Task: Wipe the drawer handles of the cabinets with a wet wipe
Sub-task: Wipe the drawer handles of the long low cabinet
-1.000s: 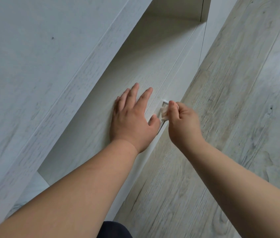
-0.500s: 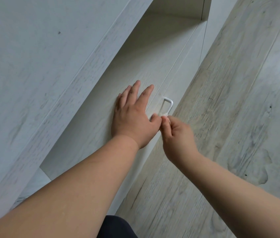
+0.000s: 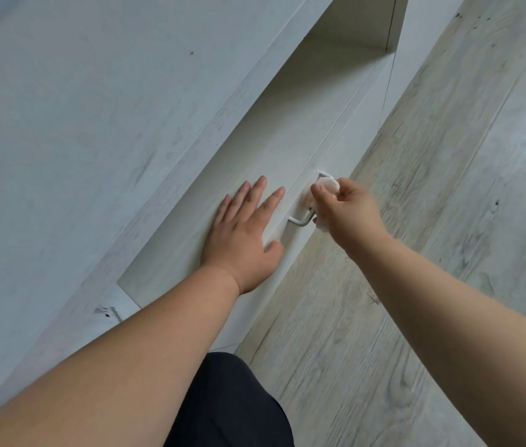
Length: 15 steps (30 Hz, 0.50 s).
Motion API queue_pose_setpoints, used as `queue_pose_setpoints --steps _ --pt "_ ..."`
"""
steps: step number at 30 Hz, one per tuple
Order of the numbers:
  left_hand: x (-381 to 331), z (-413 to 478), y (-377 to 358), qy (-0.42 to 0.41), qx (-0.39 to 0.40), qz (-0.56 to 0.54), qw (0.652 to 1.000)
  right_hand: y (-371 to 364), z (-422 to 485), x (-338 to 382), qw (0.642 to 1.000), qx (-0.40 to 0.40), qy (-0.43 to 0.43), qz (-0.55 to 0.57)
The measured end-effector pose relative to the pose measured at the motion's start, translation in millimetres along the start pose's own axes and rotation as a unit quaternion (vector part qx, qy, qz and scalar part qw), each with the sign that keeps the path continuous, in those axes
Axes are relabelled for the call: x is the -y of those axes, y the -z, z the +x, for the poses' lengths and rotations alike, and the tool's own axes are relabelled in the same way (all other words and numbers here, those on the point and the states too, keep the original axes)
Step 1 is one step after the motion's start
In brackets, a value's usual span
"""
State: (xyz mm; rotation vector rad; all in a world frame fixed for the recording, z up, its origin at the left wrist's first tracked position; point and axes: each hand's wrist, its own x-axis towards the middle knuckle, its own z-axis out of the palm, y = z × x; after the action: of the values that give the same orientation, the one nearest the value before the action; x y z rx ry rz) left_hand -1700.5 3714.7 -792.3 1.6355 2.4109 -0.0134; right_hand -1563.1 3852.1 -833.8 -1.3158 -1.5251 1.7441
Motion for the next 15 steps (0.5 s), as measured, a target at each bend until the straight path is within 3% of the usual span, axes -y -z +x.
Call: queue_pose_setpoints --steps 3,11,15 --pt "-0.4 -0.2 -2.6 0.013 -0.012 0.002 1.0 -4.0 -4.5 -5.3 0.999 0.005 -0.011 0.03" --pt "1.5 2.2 -6.8 0.007 -0.037 -0.014 0.999 -7.8 -2.8 -20.2 0.999 -0.031 0.01 -0.024" --pt "0.5 2.5 -7.5 0.012 -0.044 -0.024 0.999 -8.6 -0.2 -23.2 0.998 0.011 0.014 -0.056"
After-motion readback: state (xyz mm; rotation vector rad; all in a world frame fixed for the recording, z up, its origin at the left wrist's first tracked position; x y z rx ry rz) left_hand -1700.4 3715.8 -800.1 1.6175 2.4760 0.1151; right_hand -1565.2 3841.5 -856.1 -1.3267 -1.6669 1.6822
